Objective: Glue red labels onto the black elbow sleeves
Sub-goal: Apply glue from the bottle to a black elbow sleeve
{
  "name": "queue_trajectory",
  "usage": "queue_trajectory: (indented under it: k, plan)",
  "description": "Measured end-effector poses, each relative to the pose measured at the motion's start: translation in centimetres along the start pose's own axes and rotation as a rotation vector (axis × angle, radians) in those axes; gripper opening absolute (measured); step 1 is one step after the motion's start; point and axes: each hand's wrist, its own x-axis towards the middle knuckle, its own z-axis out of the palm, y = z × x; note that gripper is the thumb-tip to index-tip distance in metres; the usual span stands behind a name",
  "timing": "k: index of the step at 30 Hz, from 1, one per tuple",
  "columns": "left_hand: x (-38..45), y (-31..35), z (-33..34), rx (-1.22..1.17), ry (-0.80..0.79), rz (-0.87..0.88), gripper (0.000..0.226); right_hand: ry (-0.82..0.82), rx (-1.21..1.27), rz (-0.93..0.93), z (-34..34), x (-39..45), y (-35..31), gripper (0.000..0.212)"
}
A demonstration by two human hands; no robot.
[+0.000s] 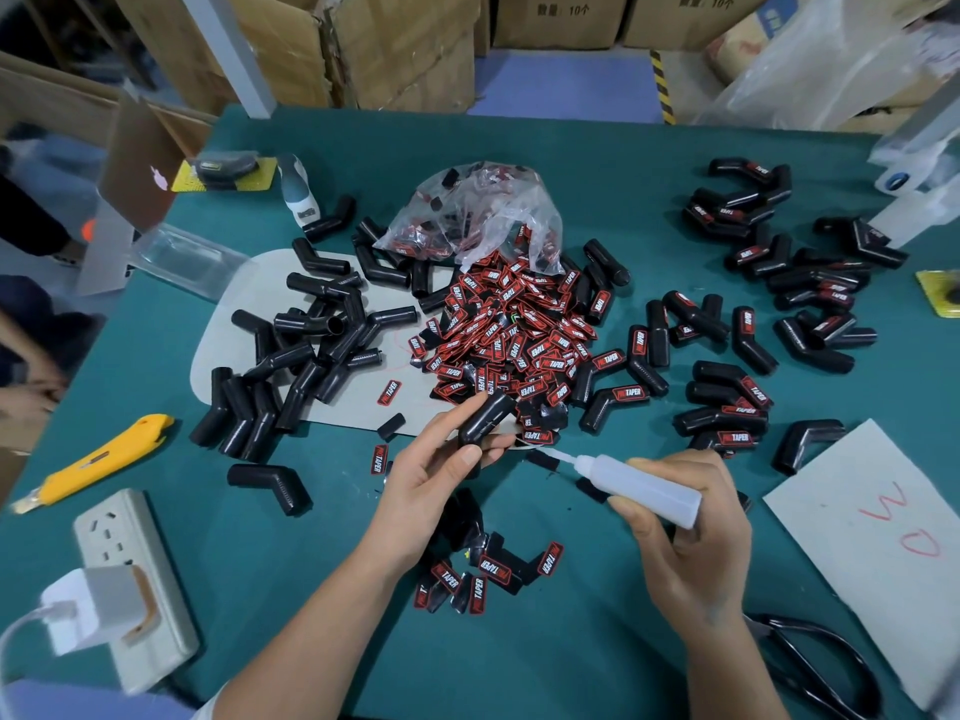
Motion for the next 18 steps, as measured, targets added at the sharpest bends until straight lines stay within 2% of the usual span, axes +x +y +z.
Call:
queue_trajectory:
  k: [5,11,18]
  plan:
    - [0.02,-0.01,-0.06,0.003,-0.008,-0.003,0.051,0.01,-0.011,0.016,-0.05,-0.02,0.0,0.036]
    - [-0.07,0.05,-0.04,-0.003,-0.004,0.002,0.05,-0.029,0.045,-0.008,0.02,-0.02,-0.11,0.025]
    - [-0.03,0.03,0.01,-0.015,-0.001,0.018,0.047,-0.029,0.041,0.001,0.09,0.03,-0.14,0.026]
